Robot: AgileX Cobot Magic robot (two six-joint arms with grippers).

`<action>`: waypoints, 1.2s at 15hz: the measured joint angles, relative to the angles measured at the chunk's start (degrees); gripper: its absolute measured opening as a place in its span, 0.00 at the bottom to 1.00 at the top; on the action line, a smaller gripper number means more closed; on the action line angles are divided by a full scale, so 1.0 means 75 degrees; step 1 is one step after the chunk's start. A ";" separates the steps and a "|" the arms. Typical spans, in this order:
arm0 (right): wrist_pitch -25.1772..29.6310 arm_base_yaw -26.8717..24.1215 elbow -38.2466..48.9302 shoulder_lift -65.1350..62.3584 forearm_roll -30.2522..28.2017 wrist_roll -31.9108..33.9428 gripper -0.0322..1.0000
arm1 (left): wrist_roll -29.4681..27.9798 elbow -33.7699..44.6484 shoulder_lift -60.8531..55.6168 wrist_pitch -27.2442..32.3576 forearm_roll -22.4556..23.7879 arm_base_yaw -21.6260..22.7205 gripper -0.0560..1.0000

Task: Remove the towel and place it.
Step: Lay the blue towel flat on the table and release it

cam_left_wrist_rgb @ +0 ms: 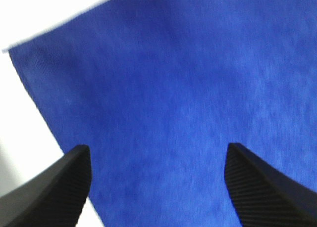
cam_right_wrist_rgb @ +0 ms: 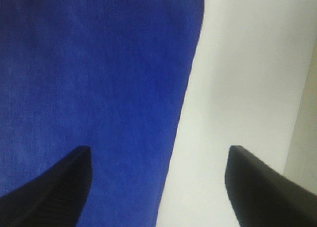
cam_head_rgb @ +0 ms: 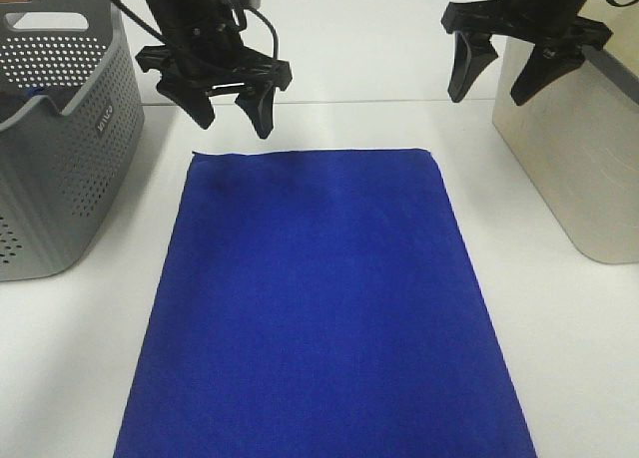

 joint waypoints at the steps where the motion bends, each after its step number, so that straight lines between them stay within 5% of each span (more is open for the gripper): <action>1: 0.0000 0.0000 -0.0504 0.0336 0.0000 0.0031 0.74 | -0.0244 -0.0443 0.0290 0.0000 0.0061 0.0023 0.72; 8: -0.0076 0.0435 -0.2345 0.2330 -0.0718 0.0168 0.74 | -0.1459 -0.1077 0.1383 0.0015 0.0588 0.0710 0.72; 18: -0.0359 0.0596 -0.3346 0.3705 -0.0718 0.0359 0.74 | -0.1574 -0.1115 0.1902 -0.0084 0.0657 0.1192 0.72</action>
